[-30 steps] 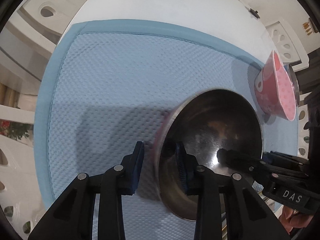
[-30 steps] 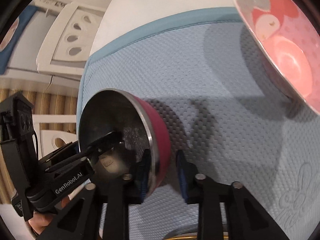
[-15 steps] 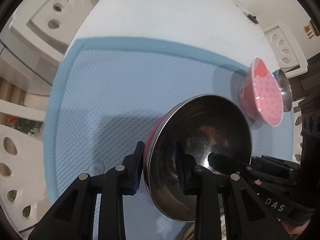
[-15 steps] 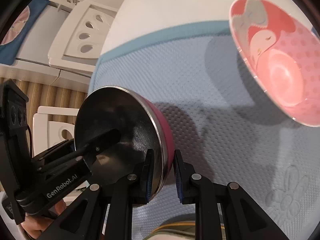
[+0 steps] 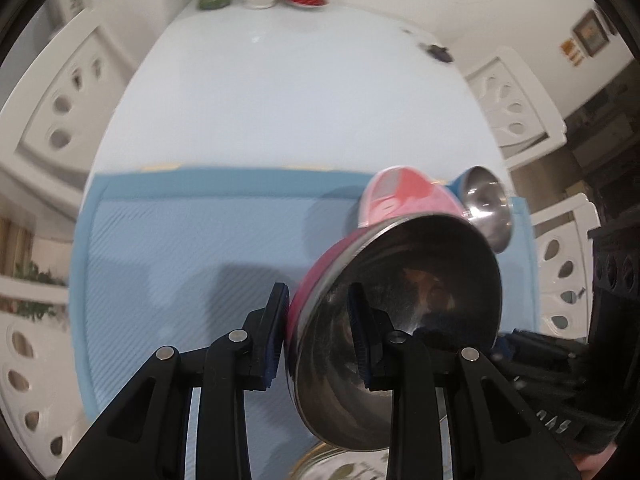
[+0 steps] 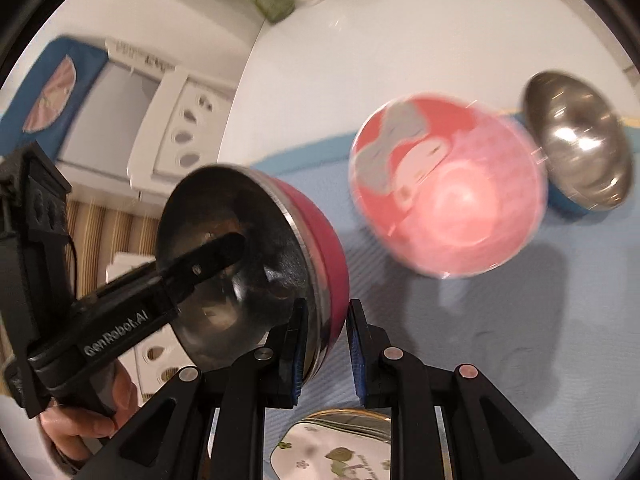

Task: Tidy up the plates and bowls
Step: 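Lift the pink-outside steel bowl and carry it toward the pink bunny bowl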

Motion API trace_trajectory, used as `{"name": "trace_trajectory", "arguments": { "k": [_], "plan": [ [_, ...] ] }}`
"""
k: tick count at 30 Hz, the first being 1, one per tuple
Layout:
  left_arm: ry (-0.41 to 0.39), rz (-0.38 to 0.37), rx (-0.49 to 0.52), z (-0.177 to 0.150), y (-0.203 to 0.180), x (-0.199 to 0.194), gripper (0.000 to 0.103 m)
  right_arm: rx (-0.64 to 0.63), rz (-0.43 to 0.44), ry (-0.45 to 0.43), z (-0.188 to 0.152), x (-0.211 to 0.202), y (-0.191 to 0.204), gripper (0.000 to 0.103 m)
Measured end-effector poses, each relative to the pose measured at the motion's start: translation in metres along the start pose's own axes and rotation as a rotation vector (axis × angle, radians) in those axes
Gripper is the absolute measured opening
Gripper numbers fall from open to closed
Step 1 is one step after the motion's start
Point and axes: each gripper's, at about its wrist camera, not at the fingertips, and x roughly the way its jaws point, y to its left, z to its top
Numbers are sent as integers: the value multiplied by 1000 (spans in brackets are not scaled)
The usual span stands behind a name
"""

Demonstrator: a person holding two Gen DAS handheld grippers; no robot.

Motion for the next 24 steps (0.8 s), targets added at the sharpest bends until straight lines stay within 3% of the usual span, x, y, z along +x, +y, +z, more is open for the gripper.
{"name": "trace_trajectory", "arguments": {
  "k": [6, 11, 24],
  "plan": [
    [-29, -20, 66, 19, -47, -4, 26, 16, -48, -78, 21, -46, -20, 19],
    [-41, -43, 77, 34, -63, -2, 26, 33, -62, -109, 29, -63, -35, 19],
    [-18, -52, 61, 51, -73, 39, 26, 94, -26, -123, 50, -46, -77, 19]
  ]
}}
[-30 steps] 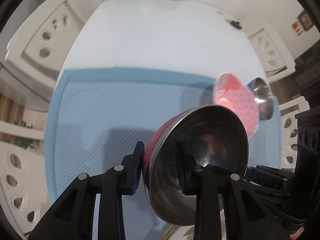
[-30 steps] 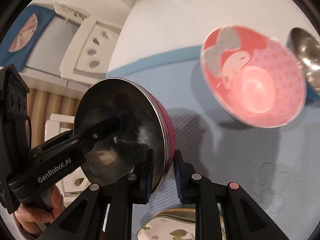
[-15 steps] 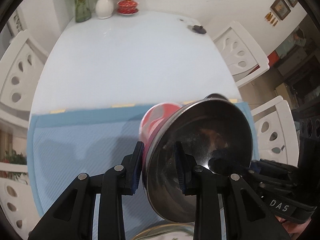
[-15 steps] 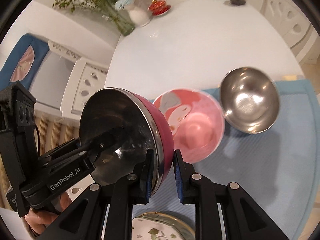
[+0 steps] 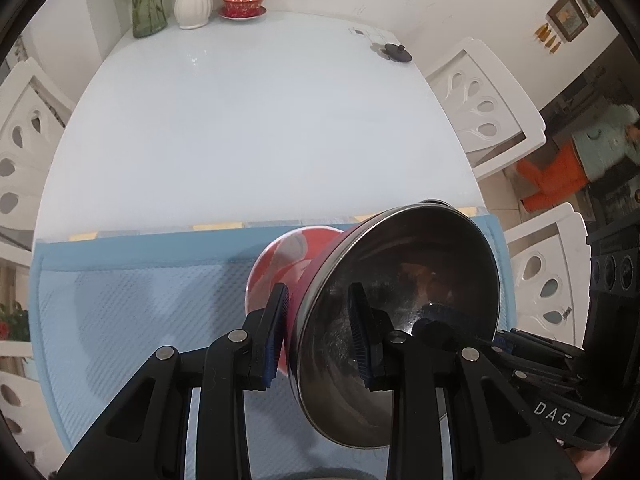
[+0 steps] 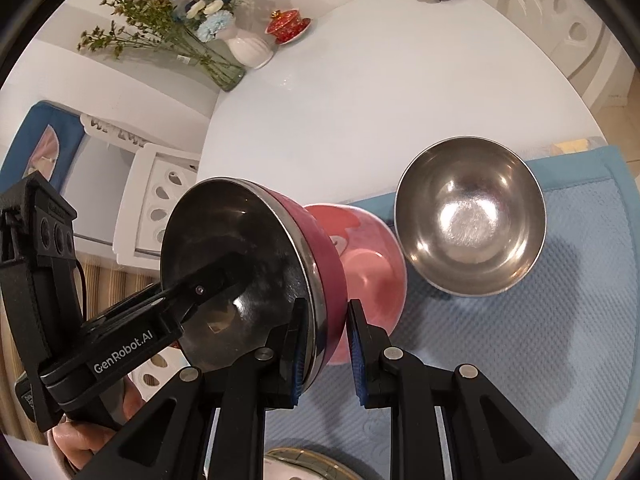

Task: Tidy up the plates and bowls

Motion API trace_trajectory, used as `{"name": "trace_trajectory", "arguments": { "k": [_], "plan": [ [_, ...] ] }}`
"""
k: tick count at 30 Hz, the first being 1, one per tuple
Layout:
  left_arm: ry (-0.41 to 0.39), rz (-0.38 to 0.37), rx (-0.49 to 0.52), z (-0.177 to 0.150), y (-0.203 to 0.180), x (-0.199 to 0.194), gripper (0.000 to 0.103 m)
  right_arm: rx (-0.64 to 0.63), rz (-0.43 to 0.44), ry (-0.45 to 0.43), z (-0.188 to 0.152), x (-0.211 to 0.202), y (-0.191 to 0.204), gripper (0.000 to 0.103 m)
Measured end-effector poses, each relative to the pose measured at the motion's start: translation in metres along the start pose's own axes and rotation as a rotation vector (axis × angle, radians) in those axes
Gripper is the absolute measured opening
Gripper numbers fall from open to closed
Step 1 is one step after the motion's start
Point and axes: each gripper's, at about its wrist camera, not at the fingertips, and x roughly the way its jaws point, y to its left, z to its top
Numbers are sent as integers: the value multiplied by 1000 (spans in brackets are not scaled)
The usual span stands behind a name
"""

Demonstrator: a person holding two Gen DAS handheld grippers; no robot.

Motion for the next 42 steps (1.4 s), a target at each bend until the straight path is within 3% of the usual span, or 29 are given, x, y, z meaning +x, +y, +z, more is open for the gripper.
{"name": "trace_trajectory", "arguments": {
  "k": [19, 42],
  "plan": [
    [46, -9, 29, 8, -2, 44, 26, 56, -26, 16, 14, 31, -36, 19],
    [72, 37, 12, 6, 20, 47, 29, 45, -68, 64, 18, 48, -26, 19]
  ]
}}
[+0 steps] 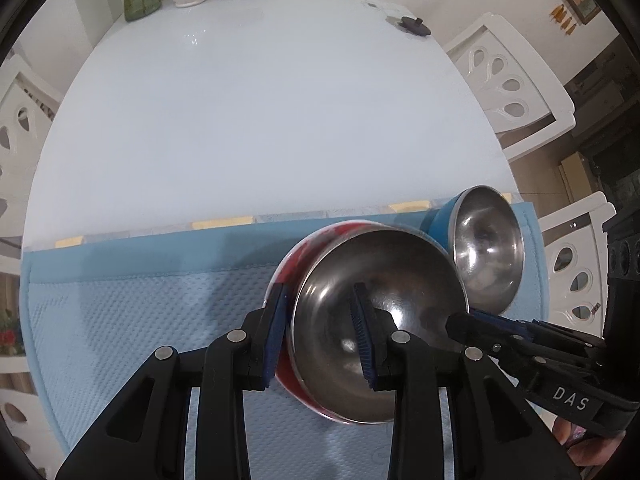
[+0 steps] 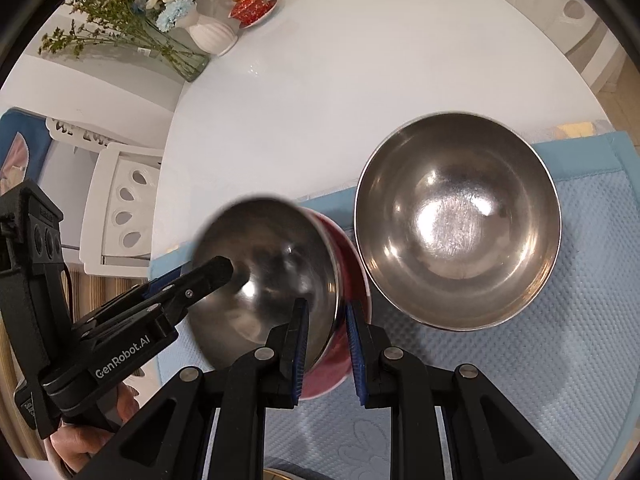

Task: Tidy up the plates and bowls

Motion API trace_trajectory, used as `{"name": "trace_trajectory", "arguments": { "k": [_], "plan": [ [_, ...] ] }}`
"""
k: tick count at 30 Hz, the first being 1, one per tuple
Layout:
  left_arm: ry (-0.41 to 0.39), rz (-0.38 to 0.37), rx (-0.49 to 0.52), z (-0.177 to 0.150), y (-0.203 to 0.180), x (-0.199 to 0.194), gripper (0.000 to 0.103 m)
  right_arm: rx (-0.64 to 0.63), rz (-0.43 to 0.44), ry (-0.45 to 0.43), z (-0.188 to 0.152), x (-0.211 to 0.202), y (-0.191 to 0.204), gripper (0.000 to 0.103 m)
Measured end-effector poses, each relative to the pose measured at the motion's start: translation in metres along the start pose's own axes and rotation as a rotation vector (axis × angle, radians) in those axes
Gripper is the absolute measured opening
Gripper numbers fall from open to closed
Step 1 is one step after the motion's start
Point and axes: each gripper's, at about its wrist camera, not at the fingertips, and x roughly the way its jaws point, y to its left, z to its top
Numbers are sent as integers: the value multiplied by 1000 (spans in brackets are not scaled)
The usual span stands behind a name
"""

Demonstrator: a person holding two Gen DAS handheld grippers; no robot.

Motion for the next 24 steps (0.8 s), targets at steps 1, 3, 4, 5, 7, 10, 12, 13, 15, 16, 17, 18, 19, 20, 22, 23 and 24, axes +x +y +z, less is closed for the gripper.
{"name": "trace_trajectory", "arguments": {
  "k": [1, 3, 4, 5, 7, 10, 12, 13, 15, 16, 17, 18, 19, 20, 22, 23, 24],
  "plan": [
    [4, -9, -3, -1, 1, 1, 29, 1, -1, 2, -1, 0, -1, 20],
    [5, -5, -1, -1, 0, 2, 29, 0, 0, -12, 0, -2, 0, 20],
    [3, 1, 3, -2, -1, 2, 29, -3, 4, -12, 0, -3, 0, 20],
    [1, 4, 7, -2, -1, 2, 29, -10, 0, -11, 1, -3, 1, 20],
    [2, 4, 13, -2, -3, 1, 30, -10, -2, -11, 0, -3, 2, 20],
    [6, 27, 26, -3, -5, 2, 30, -1, 6, -12, -1, -4, 0, 20],
    [5, 30, 27, -3, -5, 1, 30, 5, 14, -12, -1, -5, -3, 20],
    [3, 31, 27, -3, -6, 0, 30, 4, 16, -11, -1, -5, -4, 20],
    [-1, 36, 28, -4, -7, -2, 30, 7, 22, -11, -3, -8, -5, 20],
    [-4, 38, 28, -4, -8, -4, 30, 7, 26, -12, -3, -8, -6, 20],
    [-5, 41, 30, -5, -9, -5, 30, 7, 28, -12, -4, -10, -7, 20],
    [-6, 44, 31, -5, -9, -6, 30, 8, 30, -16, -4, -12, -8, 20],
    [-8, 48, 33, -5, -10, -7, 30, 9, 31, -18, -5, -13, -8, 20],
    [-10, 51, 35, -5, -11, -8, 30, 10, 33, -21, -5, -15, -9, 20],
    [-16, 55, 38, -6, -13, -12, 30, 14, 36, -26, -7, -20, -12, 20],
    [-19, 59, 40, -7, -14, -13, 30, 15, 38, -28, -7, -22, -13, 20],
    [-21, 64, 43, -7, -15, -14, 30, 20, 42, -34, -9, -26, -16, 20]
  ]
}}
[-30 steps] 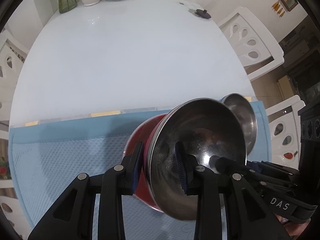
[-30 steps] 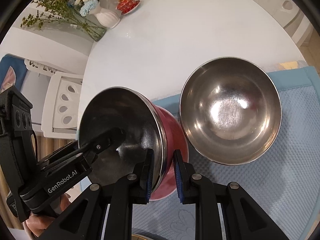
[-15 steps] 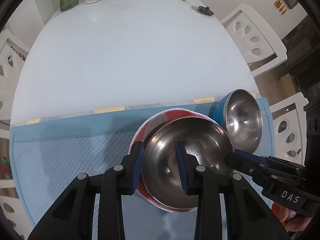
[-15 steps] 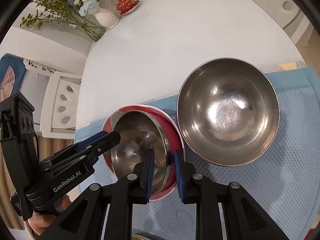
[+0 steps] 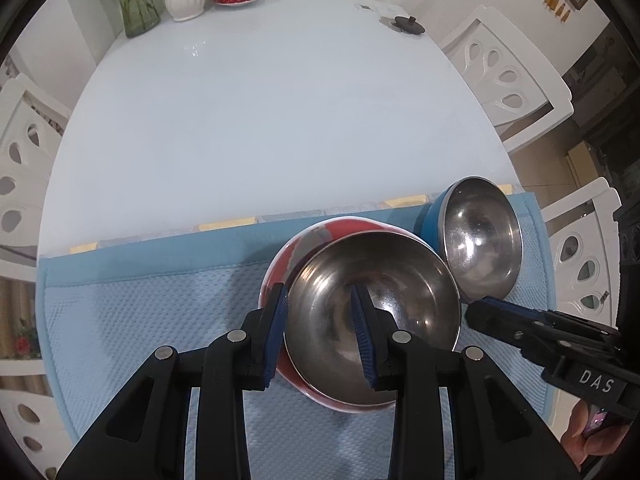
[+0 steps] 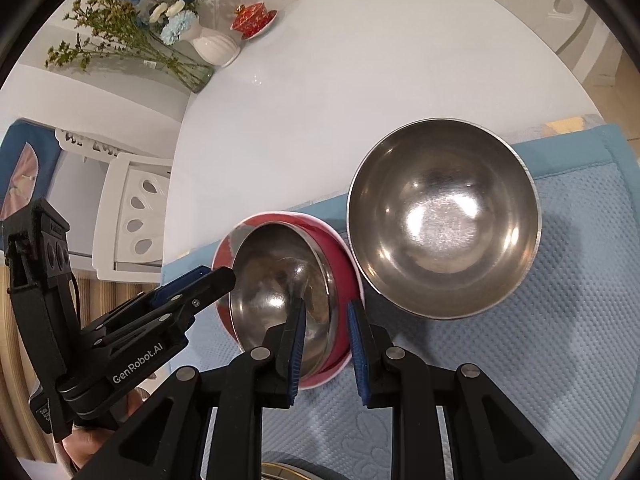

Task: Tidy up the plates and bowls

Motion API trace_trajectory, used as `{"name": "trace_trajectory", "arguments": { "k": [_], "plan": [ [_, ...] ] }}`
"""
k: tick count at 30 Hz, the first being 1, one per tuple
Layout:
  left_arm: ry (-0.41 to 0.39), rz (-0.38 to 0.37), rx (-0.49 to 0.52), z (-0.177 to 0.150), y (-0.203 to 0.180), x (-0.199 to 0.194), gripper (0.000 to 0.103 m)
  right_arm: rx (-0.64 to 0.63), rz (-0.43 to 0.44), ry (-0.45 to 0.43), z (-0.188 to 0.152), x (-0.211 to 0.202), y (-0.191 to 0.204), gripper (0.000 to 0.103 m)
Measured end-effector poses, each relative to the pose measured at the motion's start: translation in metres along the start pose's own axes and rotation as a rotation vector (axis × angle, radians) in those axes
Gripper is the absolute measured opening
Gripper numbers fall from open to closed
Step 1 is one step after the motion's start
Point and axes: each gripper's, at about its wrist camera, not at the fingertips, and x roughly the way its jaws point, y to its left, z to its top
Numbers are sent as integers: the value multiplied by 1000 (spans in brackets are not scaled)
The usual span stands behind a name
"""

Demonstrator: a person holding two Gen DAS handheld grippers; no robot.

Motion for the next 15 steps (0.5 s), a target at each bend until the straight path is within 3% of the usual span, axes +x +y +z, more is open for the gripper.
{"name": "trace_trajectory", "arguments": {
  "k": [3, 15],
  "plan": [
    [-6, 6, 3, 0, -4, -3, 35, 10, 9, -13, -1, -9, -6, 20],
    [-14, 11, 25, 6, -30, -10, 37, 59, 30, -67, -8, -43, -41, 21]
  ]
}}
